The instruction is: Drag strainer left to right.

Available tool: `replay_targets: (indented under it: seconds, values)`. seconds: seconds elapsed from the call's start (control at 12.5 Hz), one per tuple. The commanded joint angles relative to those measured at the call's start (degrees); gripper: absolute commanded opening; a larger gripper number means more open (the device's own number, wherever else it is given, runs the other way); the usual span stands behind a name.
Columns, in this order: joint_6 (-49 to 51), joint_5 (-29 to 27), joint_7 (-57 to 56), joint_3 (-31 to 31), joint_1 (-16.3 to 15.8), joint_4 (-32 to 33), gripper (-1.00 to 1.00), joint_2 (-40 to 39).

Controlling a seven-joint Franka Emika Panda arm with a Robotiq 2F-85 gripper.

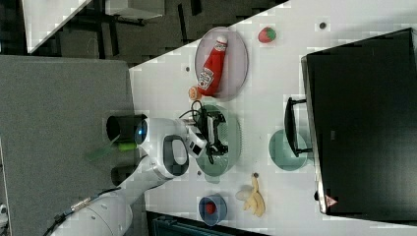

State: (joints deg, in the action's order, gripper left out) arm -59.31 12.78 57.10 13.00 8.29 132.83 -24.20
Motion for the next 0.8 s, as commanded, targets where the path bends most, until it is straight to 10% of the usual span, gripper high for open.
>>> replay_targets:
  seconds: [0.08, 0.8]
  values:
    - [-0.8, 0.3, -7.9, -3.9, 1.5, 1.0, 1.0, 2.5]
    - [-2.6, 0.3, -12.1, -9.8, 3.2, 1.0, 1.0, 2.5]
